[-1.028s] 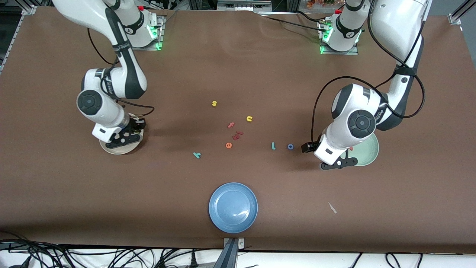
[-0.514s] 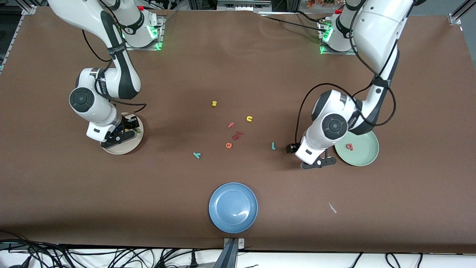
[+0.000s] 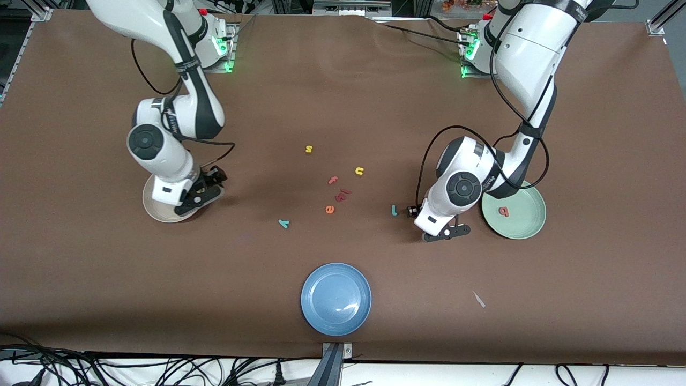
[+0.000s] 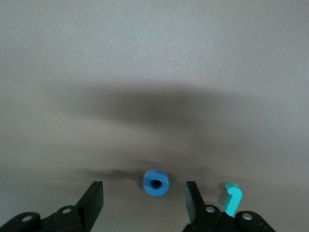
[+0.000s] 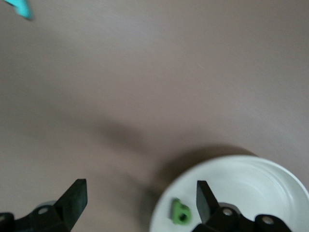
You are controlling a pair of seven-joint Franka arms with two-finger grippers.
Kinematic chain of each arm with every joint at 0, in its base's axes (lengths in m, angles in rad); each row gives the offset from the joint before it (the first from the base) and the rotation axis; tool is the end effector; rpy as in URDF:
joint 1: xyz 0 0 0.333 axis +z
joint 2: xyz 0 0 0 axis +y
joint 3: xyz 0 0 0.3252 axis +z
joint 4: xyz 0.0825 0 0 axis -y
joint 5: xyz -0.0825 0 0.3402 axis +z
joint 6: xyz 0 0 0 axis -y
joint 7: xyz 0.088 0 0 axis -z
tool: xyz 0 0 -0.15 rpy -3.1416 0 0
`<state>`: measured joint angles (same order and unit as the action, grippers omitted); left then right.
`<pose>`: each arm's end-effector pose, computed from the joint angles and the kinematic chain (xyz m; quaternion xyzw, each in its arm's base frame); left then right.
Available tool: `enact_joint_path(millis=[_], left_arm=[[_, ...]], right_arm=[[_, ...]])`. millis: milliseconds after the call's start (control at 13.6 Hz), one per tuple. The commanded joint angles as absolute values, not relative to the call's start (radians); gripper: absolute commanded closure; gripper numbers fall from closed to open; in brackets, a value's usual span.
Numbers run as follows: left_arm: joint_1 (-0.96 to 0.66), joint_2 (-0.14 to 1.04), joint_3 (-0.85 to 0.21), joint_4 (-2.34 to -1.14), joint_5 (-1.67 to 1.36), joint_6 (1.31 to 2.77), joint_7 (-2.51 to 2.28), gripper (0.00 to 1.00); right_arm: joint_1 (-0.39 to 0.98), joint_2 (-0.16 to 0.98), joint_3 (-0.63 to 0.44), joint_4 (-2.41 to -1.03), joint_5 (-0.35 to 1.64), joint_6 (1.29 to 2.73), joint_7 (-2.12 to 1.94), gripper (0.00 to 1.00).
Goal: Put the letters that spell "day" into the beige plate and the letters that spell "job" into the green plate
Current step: 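Grasp the blue o with the left gripper while the right gripper reaches teal y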
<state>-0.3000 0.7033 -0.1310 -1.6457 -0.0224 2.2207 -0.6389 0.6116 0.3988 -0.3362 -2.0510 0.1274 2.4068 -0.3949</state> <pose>0.5861 -0.2626 0.1910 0.9891 0.1234 -0.0792 0.0131 0.5429 0.1614 0.2494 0.9553 0.2946 -0.0093 0.0216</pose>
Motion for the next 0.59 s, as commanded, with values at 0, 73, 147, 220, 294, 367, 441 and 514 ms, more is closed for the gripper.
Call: enact_joint_path(millis=[0, 73, 147, 220, 294, 367, 441, 514], left_arm=[[-0.308, 0.706, -0.127, -1.646, -0.071, 2.224, -0.649, 0.33], [-0.31, 0.71, -0.127, -1.647, -0.071, 2.227, -0.647, 0.33], [-0.31, 0.721, -0.127, -1.647, -0.069, 2.247, -0.649, 0.33], [-0.31, 0.724, -0.126, -1.647, -0.071, 2.261, -0.649, 0.33], [-0.31, 0.727, -0.127, -1.647, -0.069, 2.264, -0.649, 0.33], [-0.31, 0.729, -0.127, -1.647, -0.069, 2.264, -0.649, 0.33], [-0.31, 0.73, -0.127, -1.647, -0.069, 2.264, -0.649, 0.33], [-0.31, 0.735, -0.127, -1.647, -0.071, 2.264, -0.65, 0.33]], right_arm=[[0.612, 0.463, -0.287, -1.945, 0.141, 2.361, -0.4, 0.0], [0.612, 0.483, -0.276, -1.916, 0.141, 2.352, -0.402, 0.0], [0.612, 0.503, -0.259, -1.895, 0.141, 2.352, -0.402, 0.0], [0.612, 0.521, -0.241, -1.87, 0.141, 2.352, -0.403, 0.0], [0.612, 0.543, -0.227, -1.841, 0.141, 2.352, -0.403, 0.0], [0.611, 0.563, -0.215, -1.812, 0.141, 2.352, -0.405, 0.0], [0.604, 0.581, -0.201, -1.783, 0.141, 2.352, -0.406, 0.0], [0.601, 0.6, -0.189, -1.758, 0.141, 2.352, -0.41, 0.0]])
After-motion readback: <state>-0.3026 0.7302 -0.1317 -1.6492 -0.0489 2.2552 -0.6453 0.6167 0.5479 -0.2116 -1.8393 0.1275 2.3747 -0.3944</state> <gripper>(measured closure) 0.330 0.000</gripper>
